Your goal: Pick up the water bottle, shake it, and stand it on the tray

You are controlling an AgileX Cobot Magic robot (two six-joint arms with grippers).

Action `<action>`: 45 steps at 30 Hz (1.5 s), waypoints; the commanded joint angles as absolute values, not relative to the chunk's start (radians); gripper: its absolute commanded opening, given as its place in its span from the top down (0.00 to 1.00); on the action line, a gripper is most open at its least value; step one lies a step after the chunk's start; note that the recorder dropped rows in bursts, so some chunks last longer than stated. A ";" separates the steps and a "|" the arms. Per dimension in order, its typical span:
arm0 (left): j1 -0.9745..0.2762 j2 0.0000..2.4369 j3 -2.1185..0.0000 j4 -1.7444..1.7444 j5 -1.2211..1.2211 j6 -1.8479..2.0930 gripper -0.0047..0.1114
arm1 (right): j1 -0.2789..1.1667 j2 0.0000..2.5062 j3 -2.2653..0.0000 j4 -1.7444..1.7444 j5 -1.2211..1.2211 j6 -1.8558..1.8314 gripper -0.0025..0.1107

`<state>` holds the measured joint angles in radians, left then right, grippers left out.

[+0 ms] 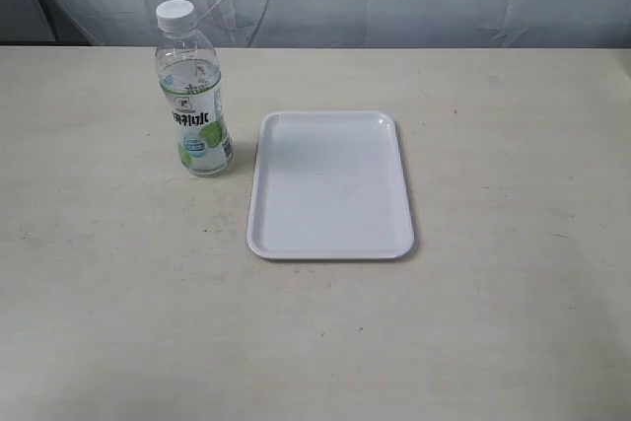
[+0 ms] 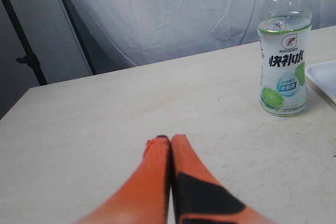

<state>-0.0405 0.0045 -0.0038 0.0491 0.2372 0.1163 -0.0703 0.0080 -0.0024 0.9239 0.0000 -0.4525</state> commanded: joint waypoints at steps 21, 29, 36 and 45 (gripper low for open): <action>-0.041 0.000 0.000 0.046 0.239 0.114 0.96 | -0.079 0.283 -0.482 1.372 0.395 -0.756 0.98; -0.041 0.000 0.000 0.046 0.239 0.114 0.96 | -0.079 0.926 -0.729 1.266 0.780 -0.952 0.98; -0.041 0.000 0.000 0.046 0.239 0.114 0.96 | 0.082 1.327 -0.915 1.175 0.808 -1.104 0.98; -0.041 0.000 0.000 0.046 0.239 0.114 0.96 | 0.437 1.584 -1.041 1.170 0.456 -1.195 0.98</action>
<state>-0.0405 0.0045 -0.0038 0.0491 0.2372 0.1163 0.3733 1.5209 -0.9939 1.1769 0.5071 -1.1673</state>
